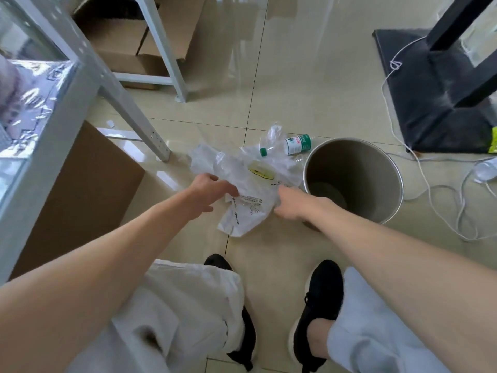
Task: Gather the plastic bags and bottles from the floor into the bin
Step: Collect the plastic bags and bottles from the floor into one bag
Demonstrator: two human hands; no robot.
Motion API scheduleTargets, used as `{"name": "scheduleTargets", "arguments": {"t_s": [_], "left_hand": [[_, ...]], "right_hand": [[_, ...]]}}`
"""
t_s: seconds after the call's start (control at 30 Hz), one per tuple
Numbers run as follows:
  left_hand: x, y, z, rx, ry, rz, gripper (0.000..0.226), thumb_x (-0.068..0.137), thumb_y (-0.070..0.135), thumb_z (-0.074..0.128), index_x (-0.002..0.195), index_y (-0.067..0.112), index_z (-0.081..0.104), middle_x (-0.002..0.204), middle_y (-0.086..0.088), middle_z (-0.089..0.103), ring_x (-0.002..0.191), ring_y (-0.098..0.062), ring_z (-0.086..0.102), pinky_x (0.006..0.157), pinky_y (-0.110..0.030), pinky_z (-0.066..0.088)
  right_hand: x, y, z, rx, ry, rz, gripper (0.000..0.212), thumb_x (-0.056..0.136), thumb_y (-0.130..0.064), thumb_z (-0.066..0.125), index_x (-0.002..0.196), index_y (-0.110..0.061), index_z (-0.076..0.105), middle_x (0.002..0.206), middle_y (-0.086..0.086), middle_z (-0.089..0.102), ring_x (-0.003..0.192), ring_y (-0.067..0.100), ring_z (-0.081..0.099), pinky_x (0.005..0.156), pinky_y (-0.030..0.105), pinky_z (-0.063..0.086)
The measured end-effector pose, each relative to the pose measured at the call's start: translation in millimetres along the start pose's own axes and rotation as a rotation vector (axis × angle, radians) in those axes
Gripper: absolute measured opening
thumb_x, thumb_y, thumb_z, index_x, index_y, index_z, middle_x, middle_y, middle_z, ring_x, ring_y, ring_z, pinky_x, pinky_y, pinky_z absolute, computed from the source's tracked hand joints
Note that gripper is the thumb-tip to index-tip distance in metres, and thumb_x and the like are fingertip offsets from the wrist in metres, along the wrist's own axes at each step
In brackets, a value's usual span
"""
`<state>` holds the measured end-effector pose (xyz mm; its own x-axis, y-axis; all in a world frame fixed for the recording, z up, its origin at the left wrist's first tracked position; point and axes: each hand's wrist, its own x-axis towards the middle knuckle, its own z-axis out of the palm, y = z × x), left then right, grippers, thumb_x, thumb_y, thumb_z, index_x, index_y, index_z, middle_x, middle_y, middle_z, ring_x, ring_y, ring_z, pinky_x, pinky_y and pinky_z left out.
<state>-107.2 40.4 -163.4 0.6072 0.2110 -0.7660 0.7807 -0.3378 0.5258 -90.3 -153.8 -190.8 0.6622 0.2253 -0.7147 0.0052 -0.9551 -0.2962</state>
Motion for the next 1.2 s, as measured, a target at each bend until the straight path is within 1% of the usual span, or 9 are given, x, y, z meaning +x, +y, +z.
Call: {"name": "scheduleTargets", "arguments": {"t_s": [0.13, 0.23, 0.4, 0.5, 0.6, 0.8, 0.93, 1.1, 1.2], "left_hand": [[9, 6, 0, -0.028, -0.024, -0.067, 0.062, 0.077, 0.021, 0.08, 0.134, 0.007, 0.061, 0.139, -0.006, 0.058, 0.126, -0.026, 0.055, 0.098, -0.04, 0.05], [17, 7, 5, -0.022, -0.039, -0.111, 0.058, 0.078, 0.02, 0.079, 0.132, 0.005, 0.061, 0.131, -0.007, 0.059, 0.115, -0.024, 0.055, 0.09, -0.034, 0.045], [32, 12, 10, -0.069, -0.017, -0.184, 0.061, 0.084, 0.022, 0.075, 0.138, 0.006, 0.051, 0.099, -0.004, 0.051, 0.109, -0.024, 0.05, 0.088, -0.032, 0.042], [38, 18, 11, -0.066, -0.002, -0.191, 0.07, 0.086, 0.027, 0.072, 0.146, 0.006, 0.041, 0.123, -0.011, 0.054, 0.121, -0.029, 0.053, 0.098, -0.035, 0.045], [39, 22, 11, -0.066, -0.003, -0.18, 0.069, 0.088, 0.03, 0.067, 0.148, 0.007, 0.04, 0.133, -0.013, 0.051, 0.126, -0.03, 0.054, 0.106, -0.038, 0.046], [18, 42, 14, -0.211, -0.041, -0.108, 0.062, 0.096, 0.03, 0.056, 0.151, 0.009, 0.039, 0.148, -0.016, 0.046, 0.124, -0.029, 0.053, 0.102, -0.038, 0.05], [5, 51, 16, -0.263, -0.052, -0.06, 0.056, 0.099, 0.03, 0.052, 0.15, 0.009, 0.041, 0.147, -0.016, 0.047, 0.124, -0.028, 0.054, 0.098, -0.035, 0.051], [-14, 52, 16, -0.328, -0.004, -0.069, 0.059, 0.099, 0.034, 0.048, 0.152, 0.009, 0.038, 0.12, -0.014, 0.055, 0.103, -0.03, 0.062, 0.104, -0.041, 0.051], [-28, 57, 11, -0.515, -0.01, -0.09, 0.065, 0.102, 0.043, 0.041, 0.156, 0.007, 0.031, 0.144, -0.022, 0.049, 0.121, -0.04, 0.059, 0.101, -0.052, 0.051]], "right_hand": [[38, -17, -16, 0.035, 0.153, 0.009, 0.063, 0.091, -0.009, 0.054, 0.146, -0.002, 0.025, 0.14, 0.02, 0.043, 0.125, 0.038, 0.048, 0.099, 0.046, 0.047], [68, -25, -22, 0.022, 0.239, 0.048, 0.079, 0.091, -0.011, 0.058, 0.152, -0.003, 0.01, 0.149, 0.021, 0.032, 0.134, 0.039, 0.039, 0.103, 0.046, 0.041], [107, -31, -24, 0.067, 0.221, 0.037, 0.07, 0.091, -0.013, 0.054, 0.151, -0.005, 0.019, 0.141, 0.017, 0.046, 0.126, 0.036, 0.048, 0.093, 0.043, 0.045], [121, -31, -20, 0.092, 0.199, 0.01, 0.045, 0.093, -0.012, 0.047, 0.138, -0.008, 0.044, 0.132, 0.016, 0.054, 0.112, 0.036, 0.058, 0.089, 0.039, 0.051], [128, -28, -19, 0.161, 0.271, 0.005, 0.016, 0.096, -0.011, 0.04, 0.098, -0.008, 0.056, 0.111, 0.016, 0.061, 0.089, 0.035, 0.06, 0.072, 0.035, 0.047], [105, -26, -38, 0.43, 0.393, 0.029, 0.026, 0.101, -0.016, 0.037, 0.09, -0.005, 0.058, 0.095, 0.013, 0.055, 0.083, 0.03, 0.053, 0.06, 0.028, 0.037], [70, -24, -49, 0.419, 0.444, -0.035, 0.039, 0.101, -0.015, 0.036, 0.063, -0.013, 0.037, 0.074, 0.008, 0.044, 0.074, 0.026, 0.046, 0.051, 0.029, 0.029], [23, -35, -54, 0.45, 0.526, -0.151, 0.042, 0.101, -0.016, 0.036, 0.059, -0.015, 0.033, 0.062, 0.002, 0.037, 0.064, 0.022, 0.04, 0.059, 0.032, 0.03], [-15, -48, -50, 0.432, 0.572, -0.228, 0.039, 0.103, -0.019, 0.034, 0.066, -0.012, 0.045, 0.066, 0.003, 0.048, 0.065, 0.022, 0.047, 0.06, 0.032, 0.036]]}}
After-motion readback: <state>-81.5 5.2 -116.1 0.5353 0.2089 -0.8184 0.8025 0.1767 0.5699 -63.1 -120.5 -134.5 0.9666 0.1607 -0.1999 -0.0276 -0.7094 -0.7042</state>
